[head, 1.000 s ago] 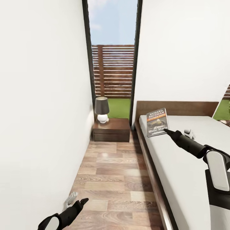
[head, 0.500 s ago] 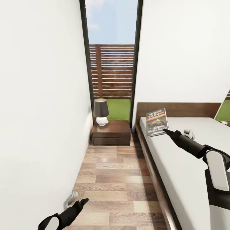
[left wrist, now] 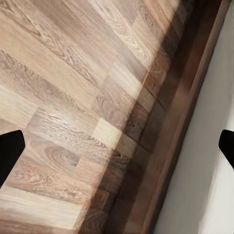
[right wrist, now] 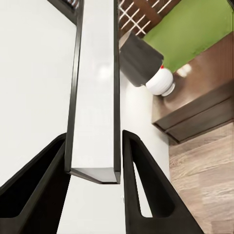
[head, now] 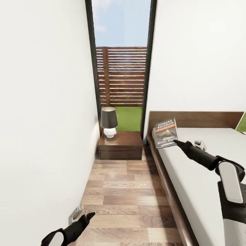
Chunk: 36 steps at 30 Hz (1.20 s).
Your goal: In the bedroom, move the book from the bed onto either nightstand, and place the two sandals side by side next to the bed.
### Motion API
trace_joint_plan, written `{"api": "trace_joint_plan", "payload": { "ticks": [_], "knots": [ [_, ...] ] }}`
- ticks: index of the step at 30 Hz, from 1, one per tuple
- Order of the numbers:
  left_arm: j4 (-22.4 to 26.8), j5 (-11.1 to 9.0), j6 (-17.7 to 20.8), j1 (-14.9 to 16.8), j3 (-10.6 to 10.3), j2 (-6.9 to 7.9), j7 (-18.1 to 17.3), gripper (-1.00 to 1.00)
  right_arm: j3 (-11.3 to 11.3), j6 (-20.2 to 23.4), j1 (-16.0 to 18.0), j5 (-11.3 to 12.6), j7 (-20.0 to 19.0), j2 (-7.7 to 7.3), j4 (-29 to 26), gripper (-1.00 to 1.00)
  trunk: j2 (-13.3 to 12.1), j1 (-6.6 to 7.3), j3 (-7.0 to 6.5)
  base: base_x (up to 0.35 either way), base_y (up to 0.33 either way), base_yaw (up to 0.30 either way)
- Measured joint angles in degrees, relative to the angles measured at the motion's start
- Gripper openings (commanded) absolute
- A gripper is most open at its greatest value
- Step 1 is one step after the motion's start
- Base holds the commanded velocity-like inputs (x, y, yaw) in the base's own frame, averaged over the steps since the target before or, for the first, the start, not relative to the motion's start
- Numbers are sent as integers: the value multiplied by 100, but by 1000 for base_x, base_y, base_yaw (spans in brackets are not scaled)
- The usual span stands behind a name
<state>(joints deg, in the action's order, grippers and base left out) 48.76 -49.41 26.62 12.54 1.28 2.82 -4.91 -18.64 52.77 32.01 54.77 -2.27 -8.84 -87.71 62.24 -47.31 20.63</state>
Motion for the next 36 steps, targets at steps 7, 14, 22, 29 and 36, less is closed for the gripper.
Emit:
{"api": "trace_joint_plan", "payload": {
  "ticks": [7,14,22,29,36],
  "knots": [
    [0,4,0,0,-1,-6,1,100,47,357,171,75,-482,-16,937,-100,0,0,0,326,5,0],
    [0,5,0,0,-1,-8,1,100,259,495,370,4,-1324,-33,1720,-100,0,0,0,327,1,0],
    [0,5,0,0,-1,-8,1,100,617,426,407,-11,-1473,-18,1957,-100,0,0,0,328,0,0],
    [-2,6,0,0,-1,-7,1,100,684,341,407,-101,-1484,21,2001,-100,0,0,0,328,0,0],
    [-14,8,0,0,5,-1,9,100,718,139,406,-169,-1494,53,2087,-100,0,0,0,328,0,0]
  ]
}}
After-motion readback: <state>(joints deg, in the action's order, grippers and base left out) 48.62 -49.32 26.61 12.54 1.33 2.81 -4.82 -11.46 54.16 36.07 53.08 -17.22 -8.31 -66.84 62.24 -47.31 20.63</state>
